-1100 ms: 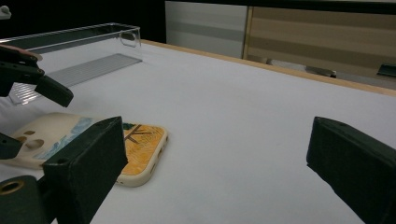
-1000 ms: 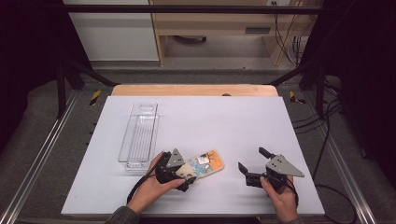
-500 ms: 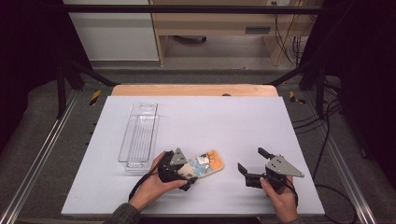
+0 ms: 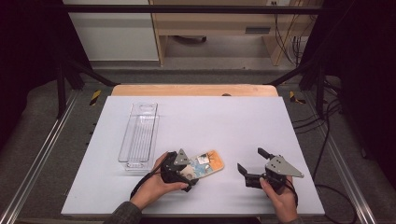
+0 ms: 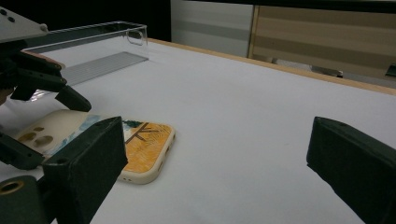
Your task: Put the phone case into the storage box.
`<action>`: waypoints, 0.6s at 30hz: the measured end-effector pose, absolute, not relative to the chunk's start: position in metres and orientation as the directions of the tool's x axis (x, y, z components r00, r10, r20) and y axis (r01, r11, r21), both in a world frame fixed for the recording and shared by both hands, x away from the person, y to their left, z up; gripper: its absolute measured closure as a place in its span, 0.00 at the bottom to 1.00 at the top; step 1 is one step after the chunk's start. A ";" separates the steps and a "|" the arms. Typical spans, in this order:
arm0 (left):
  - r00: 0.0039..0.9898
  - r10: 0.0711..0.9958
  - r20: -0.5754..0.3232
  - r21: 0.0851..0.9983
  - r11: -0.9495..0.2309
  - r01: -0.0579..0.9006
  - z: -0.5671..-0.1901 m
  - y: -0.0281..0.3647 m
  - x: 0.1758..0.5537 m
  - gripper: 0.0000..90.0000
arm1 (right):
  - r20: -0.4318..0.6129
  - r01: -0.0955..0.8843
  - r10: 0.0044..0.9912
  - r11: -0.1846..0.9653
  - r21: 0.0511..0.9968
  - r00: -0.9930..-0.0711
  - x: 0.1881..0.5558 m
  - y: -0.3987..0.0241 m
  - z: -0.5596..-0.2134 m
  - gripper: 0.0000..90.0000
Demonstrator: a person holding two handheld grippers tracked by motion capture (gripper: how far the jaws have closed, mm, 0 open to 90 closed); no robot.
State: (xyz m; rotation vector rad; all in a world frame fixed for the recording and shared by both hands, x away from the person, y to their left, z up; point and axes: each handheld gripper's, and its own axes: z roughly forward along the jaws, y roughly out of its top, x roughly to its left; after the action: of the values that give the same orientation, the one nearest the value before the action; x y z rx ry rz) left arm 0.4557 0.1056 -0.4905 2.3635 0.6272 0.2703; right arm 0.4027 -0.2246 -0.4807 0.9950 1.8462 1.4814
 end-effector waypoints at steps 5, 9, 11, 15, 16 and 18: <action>0.864 0.502 0.033 0.656 -0.663 0.360 -0.490 0.106 0.454 0.08 | 0.016 0.197 0.826 0.115 0.974 -0.564 0.403 -0.224 -0.481 0.05; 0.868 0.495 0.029 0.653 -0.667 0.358 -0.489 0.106 0.453 0.10 | 0.018 0.199 0.826 0.115 0.973 -0.564 0.403 -0.224 -0.481 0.05; 0.870 0.493 0.024 0.653 -0.666 0.359 -0.488 0.107 0.453 0.11 | 0.019 0.199 0.826 0.114 0.973 -0.564 0.403 -0.224 -0.481 0.05; 0.869 0.495 0.005 0.662 -0.653 0.368 -0.488 0.108 0.453 0.12 | 0.019 0.199 0.826 0.114 0.973 -0.564 0.403 -0.224 -0.481 0.05; 0.869 0.495 0.005 0.661 -0.654 0.369 -0.488 0.108 0.453 0.12 | 0.018 0.200 0.826 0.115 0.973 -0.564 0.403 -0.224 -0.481 0.05; 0.869 0.496 -0.007 0.669 -0.643 0.373 -0.487 0.109 0.454 0.13 | 0.019 0.200 0.826 0.114 0.973 -0.563 0.403 -0.224 -0.481 0.05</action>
State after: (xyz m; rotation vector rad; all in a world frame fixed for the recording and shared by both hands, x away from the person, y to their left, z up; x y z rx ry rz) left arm 0.4537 0.1089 -0.4867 2.3400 0.6240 0.2296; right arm 0.4029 -0.2243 -0.4813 0.9943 1.8486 1.4777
